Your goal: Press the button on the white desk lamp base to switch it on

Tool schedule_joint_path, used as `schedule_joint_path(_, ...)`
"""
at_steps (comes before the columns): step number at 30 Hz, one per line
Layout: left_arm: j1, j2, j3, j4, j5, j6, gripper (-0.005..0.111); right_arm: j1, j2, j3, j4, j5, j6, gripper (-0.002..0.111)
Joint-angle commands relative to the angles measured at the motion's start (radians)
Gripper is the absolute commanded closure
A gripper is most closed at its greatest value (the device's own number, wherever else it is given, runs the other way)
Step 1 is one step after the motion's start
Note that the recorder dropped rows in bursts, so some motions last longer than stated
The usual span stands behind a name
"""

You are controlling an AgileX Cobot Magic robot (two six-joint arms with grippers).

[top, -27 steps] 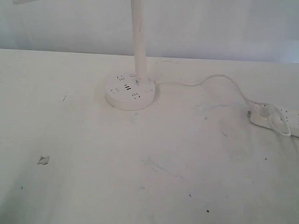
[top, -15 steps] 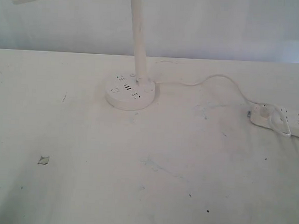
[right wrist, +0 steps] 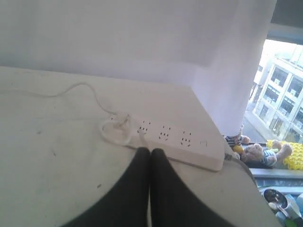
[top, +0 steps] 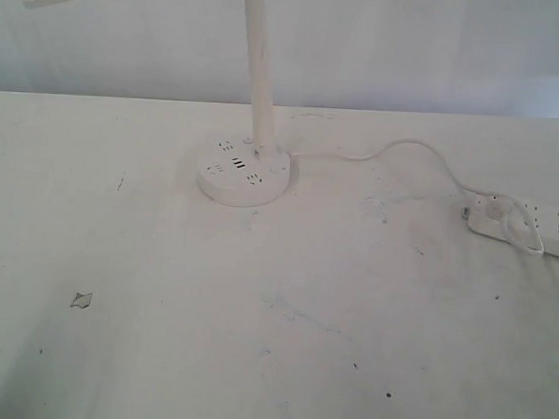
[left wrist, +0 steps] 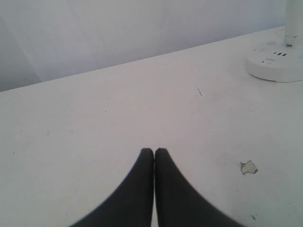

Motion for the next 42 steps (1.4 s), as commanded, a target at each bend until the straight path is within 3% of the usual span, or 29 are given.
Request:
schedule_joint_path(1, 0.002, -0.004, 0.003, -0.006, -0.004, -0.003, 0.107, -0.005, -0.005, 0.005, 0.014, -0.156, 0.012, 0.108)
schedule_joint_path(6, 0.002, -0.004, 0.003, -0.006, -0.004, -0.003, 0.107, -0.005, -0.005, 0.005, 0.23, -0.424, 0.353, 0.108)
schedule_joint_path(10, 0.002, -0.004, 0.003, -0.006, -0.004, -0.003, 0.107, -0.005, -0.005, 0.005, 0.267, -0.622, 0.564, 0.108)
schedule_joint_path(19, 0.002, -0.004, 0.003, -0.006, -0.004, -0.003, 0.107, -0.005, -0.005, 0.005, 0.258, -0.649, 0.975, 0.108)
schedule_joint_path(23, 0.002, -0.004, 0.003, -0.006, -0.004, -0.003, 0.107, -0.005, -0.005, 0.005, 0.262, -0.727, 1.029, 0.108)
schedule_joint_path(26, 0.002, -0.004, 0.003, -0.006, -0.004, -0.003, 0.107, -0.005, -0.005, 0.005, 0.218, -0.886, 1.027, 0.108)
schedule_joint_path(29, 0.002, -0.004, 0.003, -0.006, -0.004, -0.003, 0.107, -0.005, -0.005, -0.018, 0.076, -1.005, 0.984, 0.108)
schedule_joint_path(34, 0.002, -0.004, 0.003, -0.006, -0.004, -0.003, 0.107, -0.005, 0.025, -0.183, -0.473, -1.021, 0.985, 0.108)
schedule_joint_path(38, 0.002, -0.004, 0.003, -0.006, -0.004, -0.003, 0.107, -0.005, 0.16, -0.304, -0.842, -1.109, 1.026, 0.108)
schedule_joint_path(42, 0.002, -0.004, 0.003, -0.006, -0.004, -0.003, 0.107, -0.005, 0.352, -0.38, -1.077, -1.273, 1.026, 0.108)
